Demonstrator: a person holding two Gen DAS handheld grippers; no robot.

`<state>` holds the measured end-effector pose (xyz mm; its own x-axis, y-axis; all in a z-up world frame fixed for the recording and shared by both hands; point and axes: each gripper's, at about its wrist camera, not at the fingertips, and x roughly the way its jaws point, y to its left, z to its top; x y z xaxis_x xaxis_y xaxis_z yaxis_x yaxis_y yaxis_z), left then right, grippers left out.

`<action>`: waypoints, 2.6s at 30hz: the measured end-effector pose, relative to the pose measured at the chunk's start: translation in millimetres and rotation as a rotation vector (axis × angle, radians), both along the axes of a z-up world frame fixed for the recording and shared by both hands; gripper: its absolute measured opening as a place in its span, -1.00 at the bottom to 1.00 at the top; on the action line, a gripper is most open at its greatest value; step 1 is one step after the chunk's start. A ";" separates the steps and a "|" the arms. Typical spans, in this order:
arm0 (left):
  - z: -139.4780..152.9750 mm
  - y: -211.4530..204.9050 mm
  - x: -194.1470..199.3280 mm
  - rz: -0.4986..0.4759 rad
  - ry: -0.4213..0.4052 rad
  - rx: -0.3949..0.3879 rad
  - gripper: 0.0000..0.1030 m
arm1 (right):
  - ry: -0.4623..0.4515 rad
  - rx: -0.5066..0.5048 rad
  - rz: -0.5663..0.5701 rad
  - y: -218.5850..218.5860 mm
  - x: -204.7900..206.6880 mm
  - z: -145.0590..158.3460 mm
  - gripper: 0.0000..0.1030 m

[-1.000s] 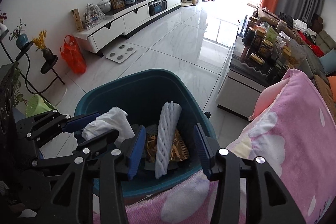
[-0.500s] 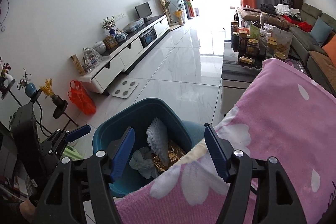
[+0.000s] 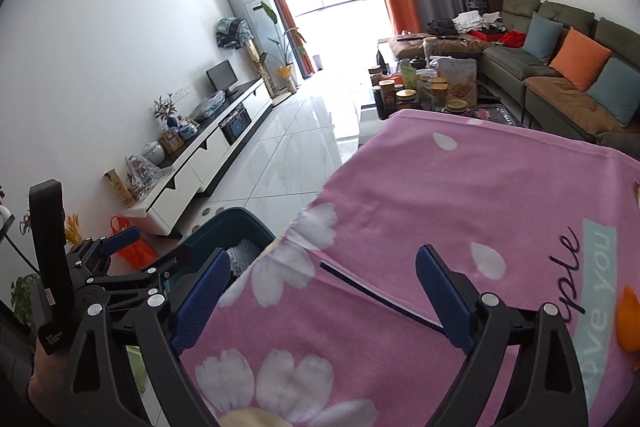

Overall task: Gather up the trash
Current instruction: 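Move both tools back over the table toward the wrappers, then grasp the green snack wrapper with the right tool while the left tool approaches the gold wrapper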

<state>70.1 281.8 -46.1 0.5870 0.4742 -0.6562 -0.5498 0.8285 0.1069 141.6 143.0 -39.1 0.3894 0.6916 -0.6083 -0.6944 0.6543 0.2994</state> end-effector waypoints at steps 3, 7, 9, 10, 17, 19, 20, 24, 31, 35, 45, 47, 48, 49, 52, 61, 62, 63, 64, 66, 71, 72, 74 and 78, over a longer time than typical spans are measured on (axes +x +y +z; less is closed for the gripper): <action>12.8 -25.8 7.9 -0.047 -0.019 0.016 0.89 | -0.018 0.018 -0.063 -32.3 -7.6 -0.1 0.86; 28.3 -64.8 18.8 -0.128 -0.048 0.030 0.89 | -0.046 0.026 -0.147 -77.7 -14.8 2.6 0.86; 31.4 -83.4 24.2 -0.166 -0.057 0.032 0.89 | -0.048 0.036 -0.189 -99.3 -18.6 2.3 0.86; 32.6 -94.4 27.6 -0.190 -0.060 0.030 0.89 | -0.054 0.040 -0.213 -109.9 -21.8 1.8 0.86; 32.2 -159.0 43.1 -0.326 -0.062 0.027 0.89 | -0.082 0.036 -0.353 -176.4 -37.4 -4.1 0.86; 30.7 -175.2 46.6 -0.362 -0.061 0.024 0.89 | -0.087 0.035 -0.384 -190.0 -42.5 -6.0 0.86; 29.3 -180.3 48.5 -0.378 -0.063 0.021 0.89 | -0.089 0.035 -0.400 -197.0 -44.4 -7.1 0.86; 25.3 -201.8 52.8 -0.438 -0.063 0.003 0.89 | -0.088 0.031 -0.456 -218.2 -52.1 -11.2 0.86; 19.5 -221.4 54.4 -0.507 -0.077 -0.045 0.89 | -0.095 0.008 -0.524 -241.7 -64.4 -17.2 0.86; 19.8 -225.4 51.2 -0.537 -0.100 -0.071 0.89 | -0.110 -0.015 -0.563 -253.4 -74.2 -19.9 0.86; 26.0 -218.4 19.5 -0.556 -0.225 -0.150 0.89 | -0.150 -0.049 -0.648 -278.0 -95.0 -22.5 0.86; 26.6 -216.6 15.0 -0.553 -0.239 -0.165 0.89 | -0.164 -0.054 -0.657 -280.7 -98.0 -21.3 0.86; 26.7 -216.5 13.3 -0.554 -0.246 -0.171 0.89 | -0.170 -0.057 -0.659 -281.7 -99.1 -20.8 0.86; 26.7 -217.7 11.5 -0.561 -0.252 -0.169 0.89 | -0.175 -0.057 -0.660 -282.5 -100.0 -20.4 0.86; 26.1 -224.6 8.1 -0.583 -0.259 -0.148 0.89 | -0.177 -0.051 -0.665 -284.8 -98.5 -20.7 0.86; 22.2 -235.9 16.6 -0.613 -0.243 -0.144 0.89 | -0.138 -0.045 -0.679 -279.0 -71.6 -28.0 0.86; 21.6 -236.2 18.0 -0.614 -0.241 -0.148 0.89 | -0.130 -0.042 -0.677 -277.9 -66.4 -29.5 0.86; 21.1 -236.3 20.1 -0.616 -0.238 -0.151 0.89 | -0.123 -0.037 -0.677 -276.7 -61.8 -31.3 0.86; 20.5 -236.0 21.8 -0.612 -0.237 -0.149 0.89 | -0.113 -0.037 -0.678 -275.0 -56.5 -33.1 0.86; 19.2 -236.2 26.2 -0.610 -0.231 -0.151 0.89 | -0.089 -0.036 -0.675 -271.5 -45.3 -36.9 0.86; 14.5 -231.5 42.3 -0.595 -0.214 -0.162 0.89 | -0.026 -0.035 -0.674 -265.7 -19.8 -46.3 0.74; 13.0 -229.8 45.9 -0.592 -0.209 -0.168 0.89 | -0.020 -0.036 -0.675 -264.6 -16.9 -47.2 0.71; 9.1 -228.1 53.7 -0.590 -0.199 -0.183 0.89 | -0.008 -0.049 -0.679 -262.5 -10.1 -49.0 0.59; 2.9 -227.9 64.1 -0.601 -0.184 -0.198 0.89 | 0.035 -0.057 -0.688 -261.5 -0.5 -56.4 0.34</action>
<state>134.3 54.0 -43.2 0.8227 -0.0902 -0.5613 0.0196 0.9913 -0.1305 141.1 -118.5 -95.5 0.7076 0.2606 -0.6568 -0.1063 0.9582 0.2656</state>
